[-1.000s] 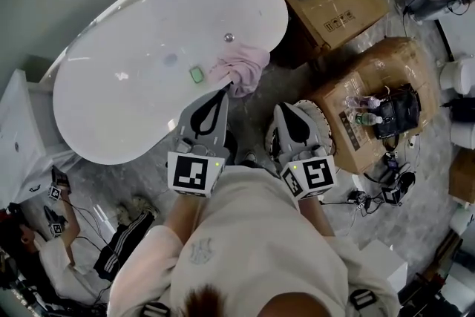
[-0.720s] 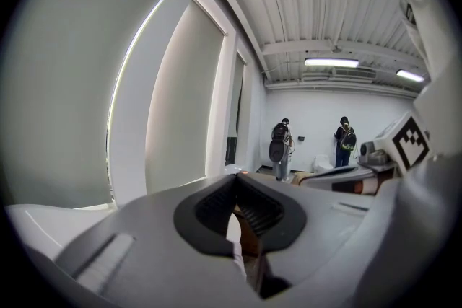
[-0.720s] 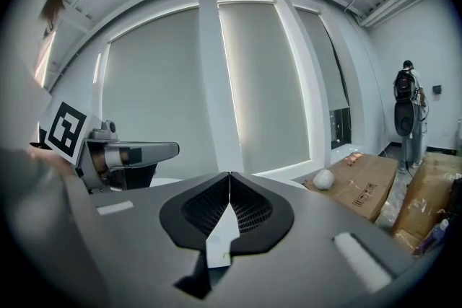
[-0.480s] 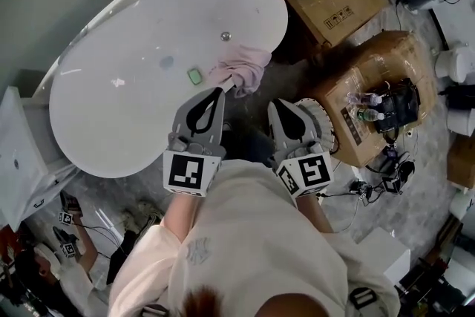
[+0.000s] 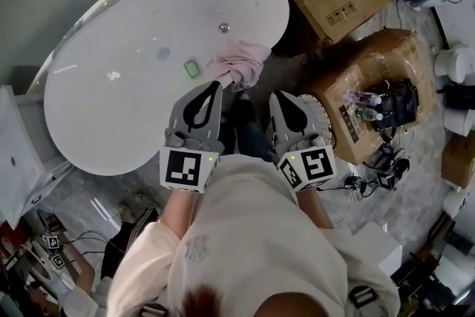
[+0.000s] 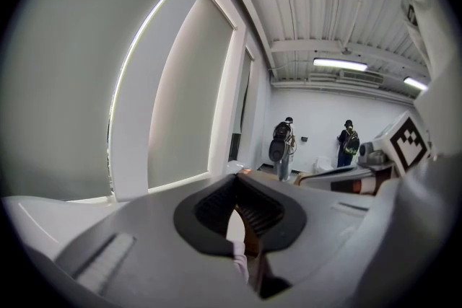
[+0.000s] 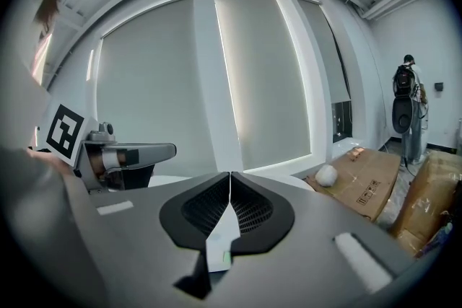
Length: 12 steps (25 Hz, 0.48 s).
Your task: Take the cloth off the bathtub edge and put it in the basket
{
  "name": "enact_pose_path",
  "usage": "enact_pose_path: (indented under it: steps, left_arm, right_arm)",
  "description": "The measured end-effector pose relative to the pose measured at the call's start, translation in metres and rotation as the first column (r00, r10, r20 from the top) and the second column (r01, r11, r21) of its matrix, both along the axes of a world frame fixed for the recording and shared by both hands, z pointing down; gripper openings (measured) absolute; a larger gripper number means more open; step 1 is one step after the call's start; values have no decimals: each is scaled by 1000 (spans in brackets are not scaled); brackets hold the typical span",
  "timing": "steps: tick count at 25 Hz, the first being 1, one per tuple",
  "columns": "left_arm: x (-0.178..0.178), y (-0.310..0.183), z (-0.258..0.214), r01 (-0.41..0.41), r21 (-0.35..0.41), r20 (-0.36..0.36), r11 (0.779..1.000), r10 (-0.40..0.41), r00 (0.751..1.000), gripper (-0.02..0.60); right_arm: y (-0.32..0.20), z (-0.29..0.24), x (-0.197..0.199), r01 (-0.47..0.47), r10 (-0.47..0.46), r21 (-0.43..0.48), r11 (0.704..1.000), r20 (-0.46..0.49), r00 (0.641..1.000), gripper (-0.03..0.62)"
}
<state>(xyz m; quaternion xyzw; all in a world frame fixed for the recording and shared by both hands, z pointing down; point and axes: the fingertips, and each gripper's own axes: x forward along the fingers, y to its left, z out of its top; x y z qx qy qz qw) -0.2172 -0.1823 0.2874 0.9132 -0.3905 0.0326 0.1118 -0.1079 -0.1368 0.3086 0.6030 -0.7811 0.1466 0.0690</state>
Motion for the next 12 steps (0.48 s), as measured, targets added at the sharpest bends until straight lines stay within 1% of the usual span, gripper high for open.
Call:
enact_pose_path:
  steps: [6,12]
  left_arm:
    - [10,-19,-2,46,-2,-4,999,-46,999,49]
    - [31,-43,-7,98,15,3,995,-98,995,49]
  right_arm:
    - [-23,1,14,38,-38,-5,999,3,999,0]
    - [-54,1,39,84,-84,0,996,17,996,0]
